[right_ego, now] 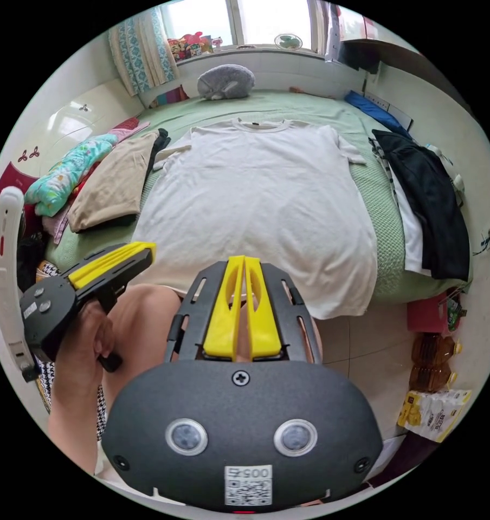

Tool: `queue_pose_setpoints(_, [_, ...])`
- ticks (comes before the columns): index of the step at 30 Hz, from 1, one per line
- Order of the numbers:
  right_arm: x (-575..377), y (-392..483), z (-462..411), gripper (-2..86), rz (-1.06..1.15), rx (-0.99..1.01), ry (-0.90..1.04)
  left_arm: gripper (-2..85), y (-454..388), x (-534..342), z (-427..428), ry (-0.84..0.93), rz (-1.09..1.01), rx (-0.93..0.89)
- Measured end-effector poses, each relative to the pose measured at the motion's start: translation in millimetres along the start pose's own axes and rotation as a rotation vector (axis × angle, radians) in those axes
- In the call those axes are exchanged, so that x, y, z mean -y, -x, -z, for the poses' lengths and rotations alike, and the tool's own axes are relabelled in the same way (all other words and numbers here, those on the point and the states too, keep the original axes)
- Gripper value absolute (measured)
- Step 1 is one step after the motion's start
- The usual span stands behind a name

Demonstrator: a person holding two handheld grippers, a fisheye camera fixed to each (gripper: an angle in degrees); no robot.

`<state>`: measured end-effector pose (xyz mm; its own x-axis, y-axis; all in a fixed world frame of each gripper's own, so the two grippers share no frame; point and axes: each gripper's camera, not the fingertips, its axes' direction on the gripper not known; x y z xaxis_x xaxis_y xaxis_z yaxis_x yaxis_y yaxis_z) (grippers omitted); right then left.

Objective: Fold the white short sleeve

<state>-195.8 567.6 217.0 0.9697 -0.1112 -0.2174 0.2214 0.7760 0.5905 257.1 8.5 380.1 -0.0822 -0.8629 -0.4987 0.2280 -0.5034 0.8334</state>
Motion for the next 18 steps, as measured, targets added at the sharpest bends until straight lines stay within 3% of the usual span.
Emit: queue_pose_setpoints(18, [5.0,-4.9,-7.8,-1.0,0.007,0.016,0.014,-0.7,-24.8,-1.1,2.4,-0.007,-0.018,0.013])
